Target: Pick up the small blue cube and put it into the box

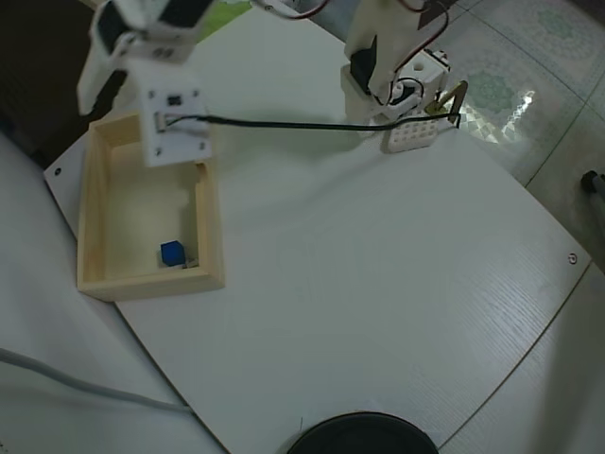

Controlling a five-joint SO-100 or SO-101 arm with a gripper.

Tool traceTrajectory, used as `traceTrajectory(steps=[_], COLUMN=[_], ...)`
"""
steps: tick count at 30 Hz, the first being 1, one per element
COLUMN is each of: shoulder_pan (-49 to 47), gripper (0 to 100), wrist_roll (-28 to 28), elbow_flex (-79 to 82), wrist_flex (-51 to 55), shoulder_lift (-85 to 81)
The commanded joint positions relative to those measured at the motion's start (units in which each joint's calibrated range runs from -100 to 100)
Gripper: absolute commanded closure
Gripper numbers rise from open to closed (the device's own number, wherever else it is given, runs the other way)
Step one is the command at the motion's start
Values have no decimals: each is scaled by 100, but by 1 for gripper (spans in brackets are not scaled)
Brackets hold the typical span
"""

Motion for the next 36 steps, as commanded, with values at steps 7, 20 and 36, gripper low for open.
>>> traceTrajectory(steps=[7, 20, 36], shoulder_pan=[-335, -342, -306], gripper=[86, 87, 87], wrist_roll=[-251, -251, -230], elbow_flex=[2244, 7620, 10308], wrist_flex=[-484, -2701, -2727], shoulder_lift=[-2208, -5657, -8159])
